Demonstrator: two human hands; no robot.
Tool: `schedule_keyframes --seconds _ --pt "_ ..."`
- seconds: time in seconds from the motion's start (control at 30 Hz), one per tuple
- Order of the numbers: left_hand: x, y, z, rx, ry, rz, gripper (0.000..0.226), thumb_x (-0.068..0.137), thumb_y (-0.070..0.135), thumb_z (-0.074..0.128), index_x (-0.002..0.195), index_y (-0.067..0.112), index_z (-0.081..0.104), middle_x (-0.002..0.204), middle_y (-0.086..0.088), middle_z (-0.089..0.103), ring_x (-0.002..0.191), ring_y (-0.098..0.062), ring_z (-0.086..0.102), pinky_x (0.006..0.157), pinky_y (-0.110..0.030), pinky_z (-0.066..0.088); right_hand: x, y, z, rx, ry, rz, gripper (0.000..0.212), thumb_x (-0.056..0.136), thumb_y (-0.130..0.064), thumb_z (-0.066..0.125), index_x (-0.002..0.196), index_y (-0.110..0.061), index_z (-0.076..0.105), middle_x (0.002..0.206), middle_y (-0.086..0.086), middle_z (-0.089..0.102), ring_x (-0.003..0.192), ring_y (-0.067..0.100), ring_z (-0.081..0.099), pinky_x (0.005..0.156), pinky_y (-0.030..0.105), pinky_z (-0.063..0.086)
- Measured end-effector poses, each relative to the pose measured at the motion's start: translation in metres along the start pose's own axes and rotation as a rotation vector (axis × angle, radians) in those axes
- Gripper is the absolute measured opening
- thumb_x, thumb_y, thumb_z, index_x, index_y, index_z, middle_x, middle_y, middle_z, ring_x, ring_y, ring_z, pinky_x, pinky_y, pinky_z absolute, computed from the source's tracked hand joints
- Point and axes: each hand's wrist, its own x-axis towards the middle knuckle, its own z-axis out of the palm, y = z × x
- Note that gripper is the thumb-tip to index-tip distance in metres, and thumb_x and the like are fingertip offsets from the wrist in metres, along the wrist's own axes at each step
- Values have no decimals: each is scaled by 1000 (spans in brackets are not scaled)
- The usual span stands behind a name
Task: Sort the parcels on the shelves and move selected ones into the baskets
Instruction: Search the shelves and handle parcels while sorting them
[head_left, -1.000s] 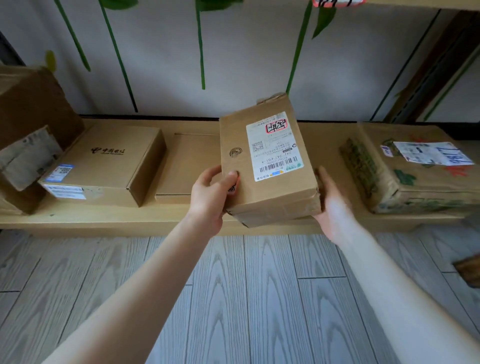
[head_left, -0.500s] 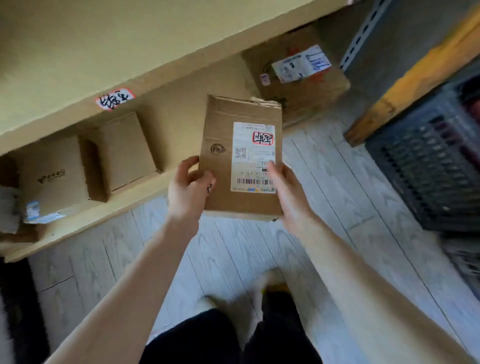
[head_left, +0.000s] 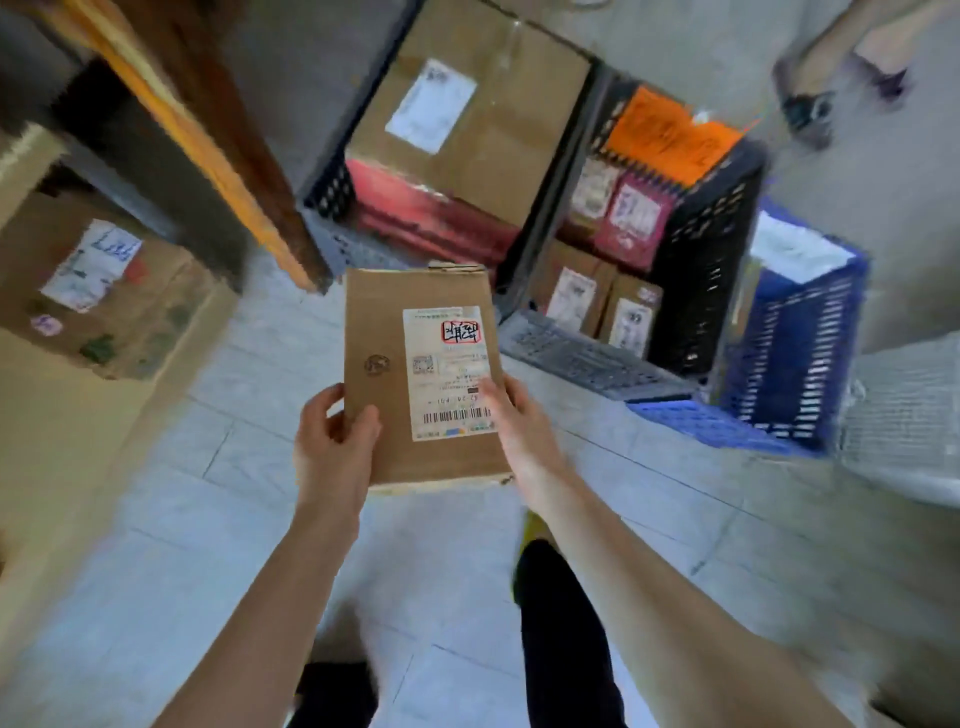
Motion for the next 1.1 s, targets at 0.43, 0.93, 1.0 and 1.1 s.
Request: schedule_keyframes --seconds 0.43,0.93,1.0,1.1 --pt "-37 68 297 195 -242 24 28 89 14 56 113 26 49 105 -6 63 91 -17 60 76 -30 48 78 -81 -268 286 163 63 11 93 -32 50 102 -38 55 98 -10 68 86 6 65 67 22 52" --pt "123 60 477 656 -547 -138 48 95 33 43 142 29 33 138 -1 49 119 -20 50 96 -39 43 284 -94 -352 145 293 117 32 91 -30 54 123 -24 53 110 -8 65 93 8 62 77 28 52" --pt "165 51 510 629 -561 -108 47 96 31 44 142 29 34 135 -3 52 117 -22 53 100 -44 44 340 -98 -360 134 328 87 31 92 -25 54 123 -22 53 112 -4 64 90 8 62 80 30 52" --pt "221 33 549 540 -513 -100 54 94 26 50 144 29 29 140 -4 47 124 -29 49 106 -45 39 413 -101 -366 81 385 72 35 93 -19 50 128 -18 50 119 2 62 102 17 61 91 38 50"
